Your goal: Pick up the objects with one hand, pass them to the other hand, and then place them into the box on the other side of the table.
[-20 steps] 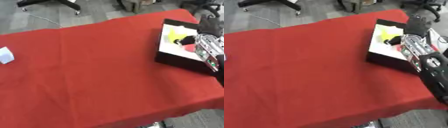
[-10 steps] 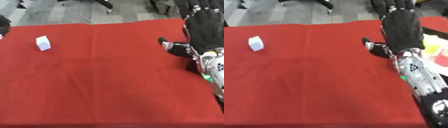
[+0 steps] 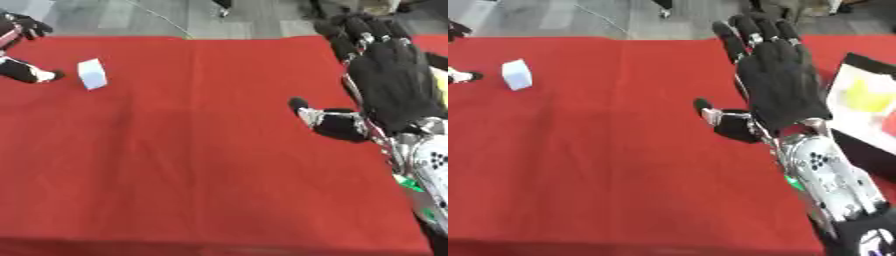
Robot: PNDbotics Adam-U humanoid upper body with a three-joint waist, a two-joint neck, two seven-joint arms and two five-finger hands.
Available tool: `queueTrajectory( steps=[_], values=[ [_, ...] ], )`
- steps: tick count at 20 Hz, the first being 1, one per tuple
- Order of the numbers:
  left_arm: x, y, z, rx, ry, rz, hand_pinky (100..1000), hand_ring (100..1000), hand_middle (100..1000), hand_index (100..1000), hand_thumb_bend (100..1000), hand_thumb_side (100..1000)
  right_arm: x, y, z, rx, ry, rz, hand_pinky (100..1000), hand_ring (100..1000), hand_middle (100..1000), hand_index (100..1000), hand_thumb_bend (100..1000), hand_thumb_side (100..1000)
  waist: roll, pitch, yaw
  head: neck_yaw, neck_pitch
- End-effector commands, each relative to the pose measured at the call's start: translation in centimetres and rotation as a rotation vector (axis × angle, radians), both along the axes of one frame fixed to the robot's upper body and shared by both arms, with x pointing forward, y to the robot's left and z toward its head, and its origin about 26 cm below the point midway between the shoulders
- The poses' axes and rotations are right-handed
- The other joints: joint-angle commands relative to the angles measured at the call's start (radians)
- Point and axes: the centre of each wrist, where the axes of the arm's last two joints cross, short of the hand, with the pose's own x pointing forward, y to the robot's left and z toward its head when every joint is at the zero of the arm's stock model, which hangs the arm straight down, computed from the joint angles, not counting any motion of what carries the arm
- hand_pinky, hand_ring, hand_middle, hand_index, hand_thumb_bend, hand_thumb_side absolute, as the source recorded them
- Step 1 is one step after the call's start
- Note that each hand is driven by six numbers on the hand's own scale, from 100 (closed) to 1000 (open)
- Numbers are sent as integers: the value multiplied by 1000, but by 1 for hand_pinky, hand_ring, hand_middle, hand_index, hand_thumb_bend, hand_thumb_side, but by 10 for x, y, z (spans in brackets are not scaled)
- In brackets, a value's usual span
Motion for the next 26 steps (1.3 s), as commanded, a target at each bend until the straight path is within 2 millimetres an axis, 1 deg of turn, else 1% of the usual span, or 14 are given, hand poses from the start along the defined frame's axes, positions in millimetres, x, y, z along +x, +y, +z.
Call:
queueTrajectory(
  steps=[1, 3, 6, 8, 10, 15, 16, 17, 20, 22, 24, 25, 26],
  values=[
    [-4, 13, 11, 40, -64, 57, 728, 675, 691, 847, 525, 393, -4, 3, 7, 36, -34, 23, 785, 863, 812, 898, 541, 478, 5, -6, -7, 24, -3],
    [-5, 16, 8, 17, -72, 72, 731, 666, 680, 836, 481, 423, -5, 4, 7, 48, -39, 22, 774, 862, 808, 889, 542, 481, 8, 0, -16, 37, -3],
    [-6, 18, 5, -24, -71, 71, 735, 666, 681, 835, 461, 465, -5, 4, 7, 62, -48, 20, 765, 860, 804, 874, 538, 486, 11, 7, -23, 53, -3],
    [-6, 18, 4, -40, -60, 63, 739, 672, 689, 840, 471, 497, -5, 5, 7, 70, -50, 21, 760, 859, 803, 867, 535, 488, 13, 11, -27, 69, -3],
    [-6, 17, 4, -44, -50, 57, 742, 681, 701, 850, 503, 524, -6, 7, 7, 79, -54, 29, 754, 857, 800, 862, 531, 493, 14, 17, -33, 89, -3],
    [-7, 21, 8, -37, -57, 82, 748, 697, 722, 863, 514, 533, -7, 10, 7, 103, -70, 42, 739, 853, 793, 849, 529, 497, 17, 37, -56, 161, -3],
    [-8, 22, 9, -36, -63, 91, 754, 712, 737, 874, 531, 539, -7, 10, 8, 108, -74, 43, 732, 852, 791, 846, 529, 499, 19, 42, -60, 173, -3],
    [-9, 23, 11, -34, -71, 101, 755, 714, 739, 876, 529, 540, -7, 10, 8, 115, -80, 44, 729, 851, 789, 844, 529, 499, 21, 49, -65, 182, -3],
    [-11, 27, 12, -33, -94, 134, 762, 725, 751, 886, 525, 549, -7, 11, 9, 133, -96, 44, 720, 850, 787, 839, 528, 501, 26, 66, -78, 188, -3],
    [-13, 30, 11, -36, -101, 156, 764, 728, 754, 889, 514, 548, -7, 12, 9, 143, -102, 44, 717, 848, 785, 837, 528, 501, 27, 75, -86, 182, -3],
    [-14, 31, 10, -42, -106, 172, 766, 730, 756, 890, 509, 527, -7, 12, 9, 151, -104, 45, 713, 848, 783, 833, 533, 493, 28, 80, -92, 171, -3],
    [-14, 32, 9, -45, -107, 178, 767, 730, 757, 890, 480, 532, -7, 12, 9, 154, -103, 45, 710, 847, 782, 832, 529, 500, 29, 82, -94, 167, -3],
    [-14, 31, 8, -45, -108, 184, 766, 729, 756, 889, 473, 523, -7, 12, 9, 158, -103, 45, 711, 847, 783, 832, 528, 501, 29, 83, -95, 163, -3]
  ],
)
